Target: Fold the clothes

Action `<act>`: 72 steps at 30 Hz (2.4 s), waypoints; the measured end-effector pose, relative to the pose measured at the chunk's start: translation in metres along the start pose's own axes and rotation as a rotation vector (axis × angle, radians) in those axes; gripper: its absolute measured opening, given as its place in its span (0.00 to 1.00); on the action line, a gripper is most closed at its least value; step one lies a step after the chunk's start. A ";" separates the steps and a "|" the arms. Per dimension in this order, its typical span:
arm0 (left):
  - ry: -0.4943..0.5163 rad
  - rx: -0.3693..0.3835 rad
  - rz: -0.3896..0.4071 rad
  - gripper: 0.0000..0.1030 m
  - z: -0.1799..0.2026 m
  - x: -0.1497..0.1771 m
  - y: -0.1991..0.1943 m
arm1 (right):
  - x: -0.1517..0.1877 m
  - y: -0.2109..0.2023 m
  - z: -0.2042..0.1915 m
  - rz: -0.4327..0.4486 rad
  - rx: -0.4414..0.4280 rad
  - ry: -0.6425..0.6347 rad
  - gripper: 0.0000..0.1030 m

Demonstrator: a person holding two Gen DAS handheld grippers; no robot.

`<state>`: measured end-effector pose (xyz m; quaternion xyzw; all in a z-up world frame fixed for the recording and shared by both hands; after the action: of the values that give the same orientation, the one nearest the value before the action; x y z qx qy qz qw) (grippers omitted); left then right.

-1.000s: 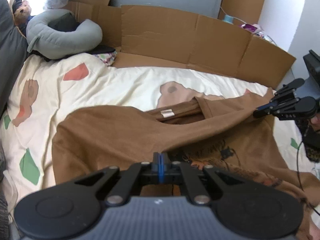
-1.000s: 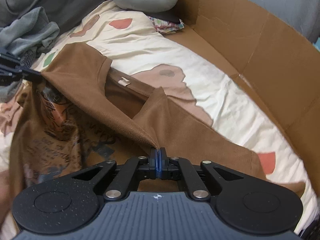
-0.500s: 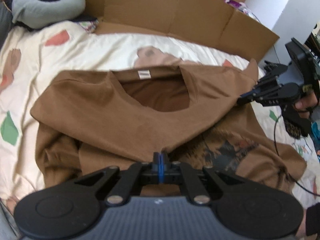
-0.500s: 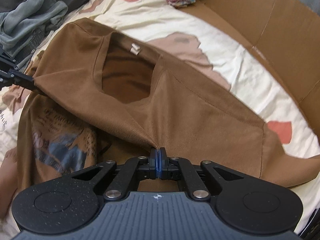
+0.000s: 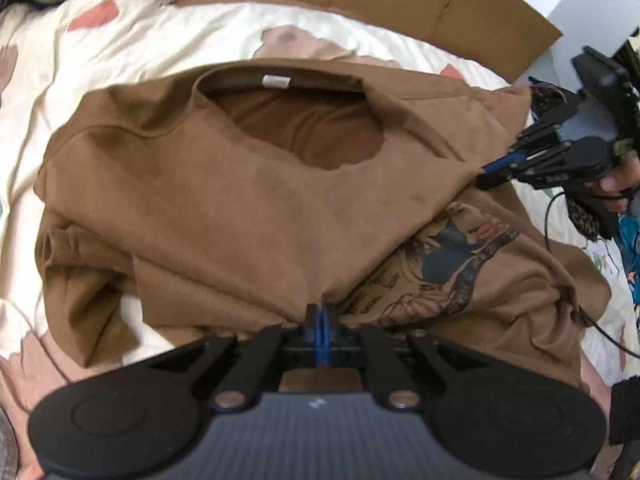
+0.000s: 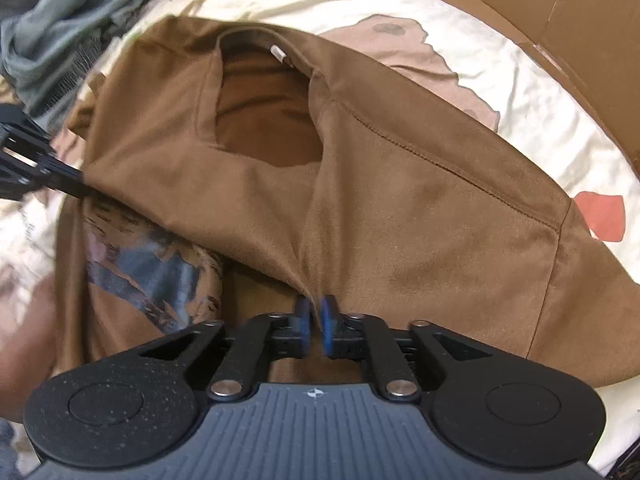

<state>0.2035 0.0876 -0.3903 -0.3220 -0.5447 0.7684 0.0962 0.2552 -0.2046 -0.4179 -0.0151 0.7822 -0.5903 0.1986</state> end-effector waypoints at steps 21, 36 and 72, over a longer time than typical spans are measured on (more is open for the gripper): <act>0.123 -0.171 0.112 0.19 -0.041 -0.039 -0.038 | -0.034 -0.049 0.073 0.186 0.170 -0.116 0.36; 0.051 -0.234 0.101 0.20 -0.061 -0.030 -0.033 | -0.043 -0.004 0.092 0.055 0.275 -0.418 0.35; 0.071 -0.308 0.086 0.20 -0.084 -0.018 -0.047 | -0.063 -0.004 0.088 -0.065 0.223 -0.609 0.06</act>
<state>0.2580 0.1624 -0.3577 -0.3830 -0.6382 0.6671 0.0321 0.3413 -0.2699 -0.4155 -0.1942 0.6166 -0.6467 0.4048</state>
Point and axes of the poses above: each gripper's, at about its wrist camera, not at the fingertips, and y roughly the way its jaws point, z to its right, x to its underside, the point moved 2 cm from there along y, roughly the way its jaws point, and after that the axes turned 9 degrees about y, right-handed, at the moved point
